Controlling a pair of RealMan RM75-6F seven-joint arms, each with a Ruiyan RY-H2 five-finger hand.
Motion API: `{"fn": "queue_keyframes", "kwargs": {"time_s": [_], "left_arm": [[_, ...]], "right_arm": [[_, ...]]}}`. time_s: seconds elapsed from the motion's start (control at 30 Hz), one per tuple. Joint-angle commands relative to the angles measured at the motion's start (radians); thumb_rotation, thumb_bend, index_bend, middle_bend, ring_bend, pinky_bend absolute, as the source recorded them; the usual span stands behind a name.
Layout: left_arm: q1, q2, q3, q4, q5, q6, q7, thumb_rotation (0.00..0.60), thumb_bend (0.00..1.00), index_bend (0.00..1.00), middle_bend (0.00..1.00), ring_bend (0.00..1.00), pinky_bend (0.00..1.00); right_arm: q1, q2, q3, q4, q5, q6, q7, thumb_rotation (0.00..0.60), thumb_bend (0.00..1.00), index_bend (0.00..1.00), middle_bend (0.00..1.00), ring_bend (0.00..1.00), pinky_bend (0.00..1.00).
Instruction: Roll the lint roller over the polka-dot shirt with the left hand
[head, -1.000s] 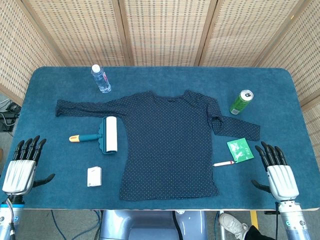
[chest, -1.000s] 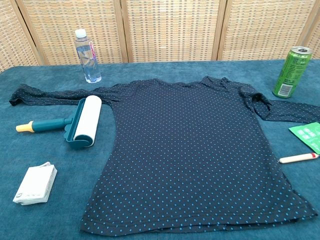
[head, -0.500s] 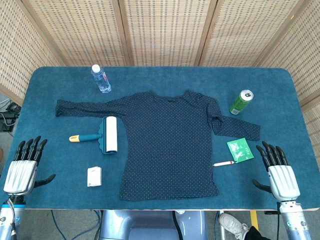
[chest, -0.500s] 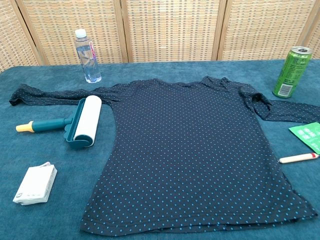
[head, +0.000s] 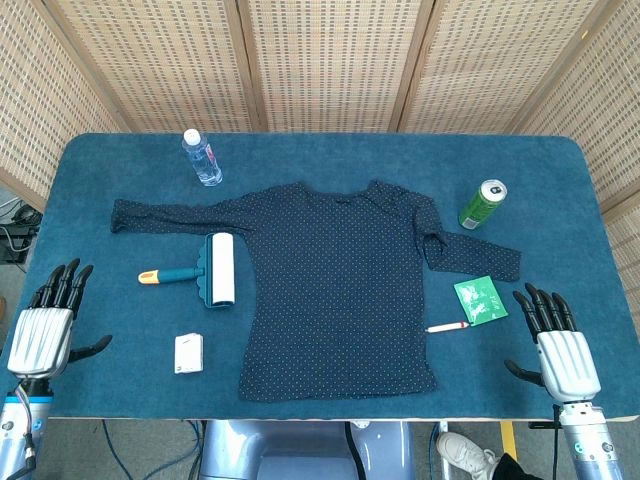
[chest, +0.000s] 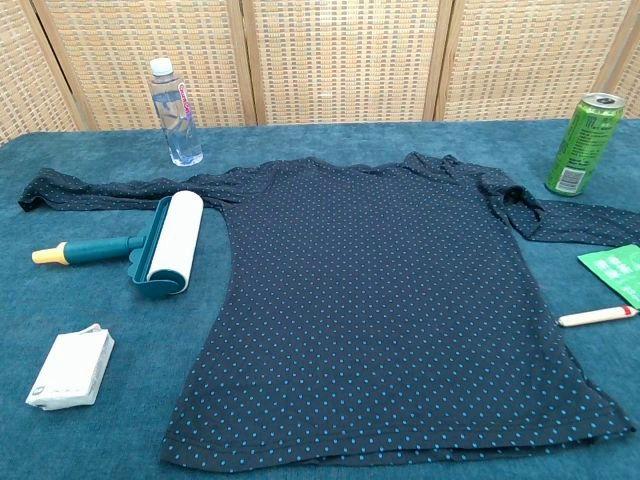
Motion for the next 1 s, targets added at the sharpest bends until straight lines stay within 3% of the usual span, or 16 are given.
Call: {"fn": "queue_keyframes", "kwargs": {"time_s": [0.03, 0.1, 0.17, 0.3, 0.4, 0.6, 0.73, 1.0], "left_arm": [[-0.051, -0.001, -0.037, 0.006, -0.045, -0.068, 0.02, 0.6, 0.01, 0.0, 0.31, 0.41, 0.54], [-0.086, 0.003, -0.057, 0.007, -0.087, -0.129, 0.024, 0.6, 0.01, 0.02, 0.5, 0.52, 0.6], [-0.121, 0.01, -0.075, 0.009, -0.135, -0.193, 0.029, 0.6, 0.01, 0.07, 0.62, 0.59, 0.64], [-0.201, 0.02, -0.109, 0.031, -0.255, -0.34, 0.046, 0.6, 0.03, 0.22, 0.77, 0.69, 0.69], [-0.24, 0.018, -0.125, 0.052, -0.316, -0.4, 0.061, 0.6, 0.09, 0.29, 0.82, 0.72, 0.71], [-0.356, -0.003, -0.144, 0.115, -0.473, -0.532, 0.147, 0.6, 0.11, 0.38, 0.85, 0.74, 0.72], [-0.411, -0.024, -0.138, 0.138, -0.542, -0.555, 0.21, 0.6, 0.21, 0.39, 0.86, 0.74, 0.72], [-0.494, -0.102, -0.107, 0.219, -0.656, -0.573, 0.294, 0.6, 0.23, 0.4, 0.86, 0.74, 0.72]], "right_arm": [[0.0, -0.001, 0.003, 0.001, 0.004, 0.0, 0.002, 0.6, 0.01, 0.0, 0.0, 0.0, 0.0], [0.001, -0.001, 0.005, 0.002, 0.007, -0.002, 0.004, 0.6, 0.01, 0.0, 0.0, 0.0, 0.0], [0.001, -0.002, 0.005, 0.003, 0.009, -0.004, 0.004, 0.6, 0.01, 0.0, 0.0, 0.0, 0.0], [0.004, -0.005, 0.003, 0.006, 0.01, -0.012, 0.002, 0.6, 0.01, 0.0, 0.0, 0.0, 0.0], [0.005, -0.007, 0.004, 0.007, 0.011, -0.014, 0.001, 0.6, 0.01, 0.0, 0.0, 0.0, 0.0], [0.006, -0.007, 0.011, 0.013, 0.025, -0.018, 0.01, 0.6, 0.01, 0.0, 0.0, 0.0, 0.0], [0.007, -0.005, 0.015, 0.016, 0.03, -0.018, 0.018, 0.6, 0.01, 0.0, 0.0, 0.0, 0.0], [0.009, -0.006, 0.016, 0.022, 0.033, -0.024, 0.021, 0.6, 0.01, 0.0, 0.0, 0.0, 0.0]]}}
